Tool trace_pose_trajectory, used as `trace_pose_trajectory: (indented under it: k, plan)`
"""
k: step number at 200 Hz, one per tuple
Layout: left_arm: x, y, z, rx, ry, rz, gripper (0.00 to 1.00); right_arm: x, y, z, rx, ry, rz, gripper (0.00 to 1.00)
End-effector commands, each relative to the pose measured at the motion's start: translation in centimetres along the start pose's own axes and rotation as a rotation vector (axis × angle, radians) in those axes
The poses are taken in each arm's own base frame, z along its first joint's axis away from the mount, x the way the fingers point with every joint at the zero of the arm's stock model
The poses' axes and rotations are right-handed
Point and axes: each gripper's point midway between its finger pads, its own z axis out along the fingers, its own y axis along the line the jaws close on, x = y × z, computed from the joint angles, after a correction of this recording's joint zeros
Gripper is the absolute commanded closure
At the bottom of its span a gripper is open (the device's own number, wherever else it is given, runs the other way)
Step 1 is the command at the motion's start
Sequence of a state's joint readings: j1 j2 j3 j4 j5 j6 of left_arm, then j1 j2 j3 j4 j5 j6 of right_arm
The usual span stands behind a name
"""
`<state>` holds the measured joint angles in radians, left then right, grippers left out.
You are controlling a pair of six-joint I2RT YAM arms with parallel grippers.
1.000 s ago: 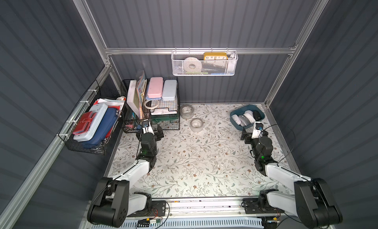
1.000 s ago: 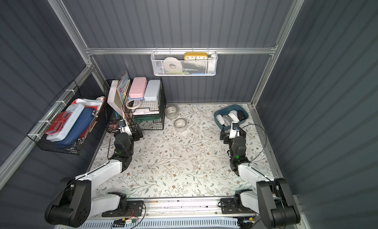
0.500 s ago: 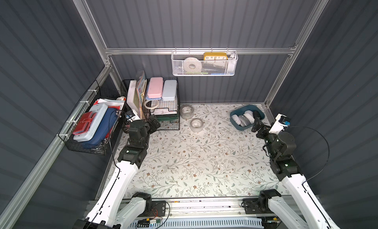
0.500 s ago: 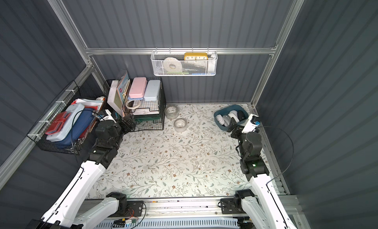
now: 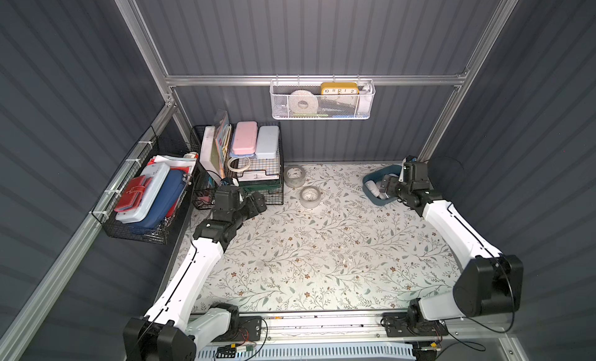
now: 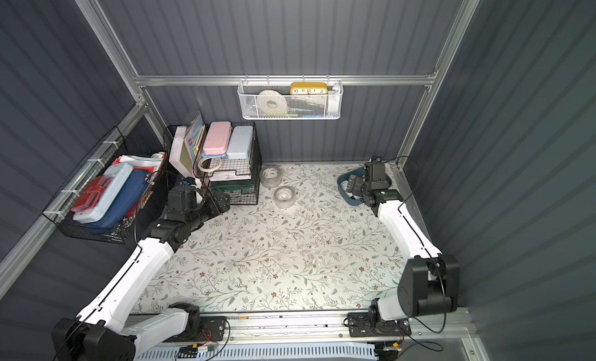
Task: Take out the mouse from the storage box
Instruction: Move the storage box to the center of the board.
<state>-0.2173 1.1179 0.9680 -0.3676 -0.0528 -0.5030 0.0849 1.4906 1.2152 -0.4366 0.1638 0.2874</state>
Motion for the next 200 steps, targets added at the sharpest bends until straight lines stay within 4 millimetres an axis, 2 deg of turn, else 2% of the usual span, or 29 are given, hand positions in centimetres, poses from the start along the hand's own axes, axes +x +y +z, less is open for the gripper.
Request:
trace_pose_trajectory:
  k: [1, 53, 146, 200]
  plan:
    - [1.9, -1.4, 0.1, 0.093, 0.080, 0.038, 0.00, 1.6, 0.5, 1.8, 0.000, 0.122, -0.041, 0.01]
    - [4.2, -1.2, 1.1, 0.117, 0.153, 0.037, 0.01, 3.6, 1.6, 6.1, 0.003, 0.287, -0.078, 0.01]
    - [5.5, -1.2, 2.9, 0.130, 0.205, 0.028, 0.01, 5.3, 2.7, 9.3, 0.014, 0.389, -0.163, 0.02]
    - [5.7, -1.1, 3.3, 0.125, 0.216, 0.029, 0.01, 7.3, 3.5, 10.9, -0.022, 0.462, -0.173, 0.04]
